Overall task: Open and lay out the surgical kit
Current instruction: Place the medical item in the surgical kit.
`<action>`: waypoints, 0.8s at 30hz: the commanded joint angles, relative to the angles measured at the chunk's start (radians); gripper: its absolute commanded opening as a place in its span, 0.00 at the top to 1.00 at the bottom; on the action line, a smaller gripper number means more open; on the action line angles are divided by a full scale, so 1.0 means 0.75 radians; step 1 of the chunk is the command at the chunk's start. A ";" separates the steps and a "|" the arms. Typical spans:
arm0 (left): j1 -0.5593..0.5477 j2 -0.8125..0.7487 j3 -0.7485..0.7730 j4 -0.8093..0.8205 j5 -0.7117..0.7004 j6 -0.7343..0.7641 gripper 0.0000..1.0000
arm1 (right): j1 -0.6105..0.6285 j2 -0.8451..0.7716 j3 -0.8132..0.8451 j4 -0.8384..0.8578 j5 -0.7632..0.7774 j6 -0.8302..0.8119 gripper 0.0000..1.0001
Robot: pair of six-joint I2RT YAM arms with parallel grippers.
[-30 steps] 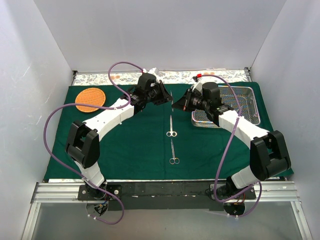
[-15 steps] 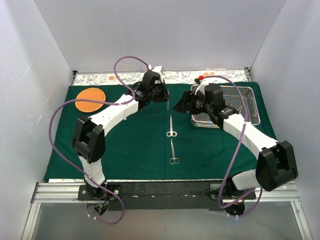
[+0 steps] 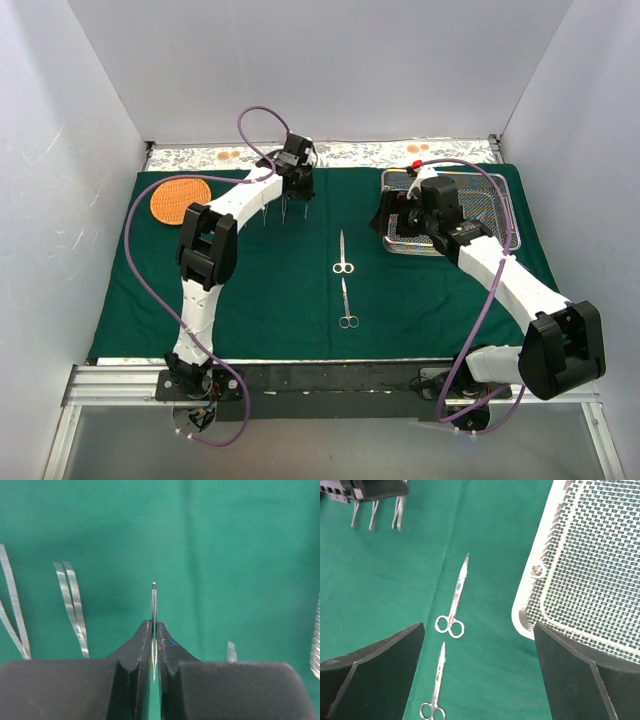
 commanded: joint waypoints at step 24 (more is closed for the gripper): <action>0.123 0.234 0.232 -0.147 -0.028 0.003 0.91 | -0.094 0.066 0.026 0.005 -0.061 0.025 0.04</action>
